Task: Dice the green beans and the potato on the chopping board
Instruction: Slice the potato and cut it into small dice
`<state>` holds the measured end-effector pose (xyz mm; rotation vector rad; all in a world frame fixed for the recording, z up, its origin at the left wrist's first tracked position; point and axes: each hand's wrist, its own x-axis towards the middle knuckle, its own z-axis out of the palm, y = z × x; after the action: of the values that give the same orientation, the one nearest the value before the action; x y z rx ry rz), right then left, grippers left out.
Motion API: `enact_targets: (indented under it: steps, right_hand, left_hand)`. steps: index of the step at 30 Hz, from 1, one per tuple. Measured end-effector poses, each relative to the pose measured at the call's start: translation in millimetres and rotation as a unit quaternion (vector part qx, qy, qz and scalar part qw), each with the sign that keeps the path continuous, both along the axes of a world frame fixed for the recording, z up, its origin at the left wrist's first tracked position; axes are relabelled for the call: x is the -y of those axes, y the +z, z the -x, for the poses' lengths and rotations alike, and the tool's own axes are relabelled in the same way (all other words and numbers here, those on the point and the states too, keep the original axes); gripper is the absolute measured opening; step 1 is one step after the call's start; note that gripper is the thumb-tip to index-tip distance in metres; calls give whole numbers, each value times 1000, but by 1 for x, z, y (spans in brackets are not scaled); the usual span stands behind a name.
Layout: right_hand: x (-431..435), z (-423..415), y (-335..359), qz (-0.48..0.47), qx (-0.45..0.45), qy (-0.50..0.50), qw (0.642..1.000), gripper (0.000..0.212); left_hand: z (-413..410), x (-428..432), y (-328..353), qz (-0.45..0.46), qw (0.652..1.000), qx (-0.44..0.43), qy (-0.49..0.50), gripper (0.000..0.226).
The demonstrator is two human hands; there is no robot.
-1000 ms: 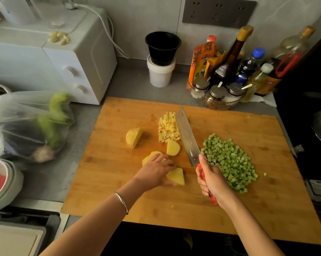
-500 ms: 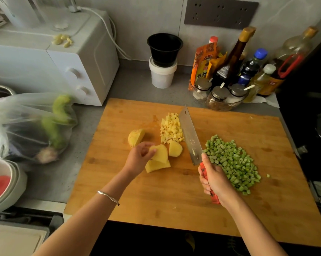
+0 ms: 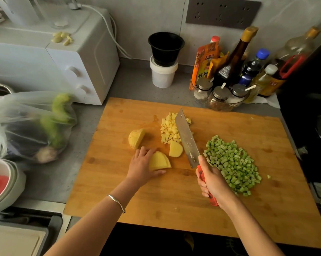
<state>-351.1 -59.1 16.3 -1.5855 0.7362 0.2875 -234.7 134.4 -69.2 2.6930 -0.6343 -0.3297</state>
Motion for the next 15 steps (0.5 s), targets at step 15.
enact_targets:
  steps: [15]
  right_hand:
    - [17,5,-1,6,6,-28,1000,55]
  left_hand:
    - [-4,74,12,-8,997,64,-53,59]
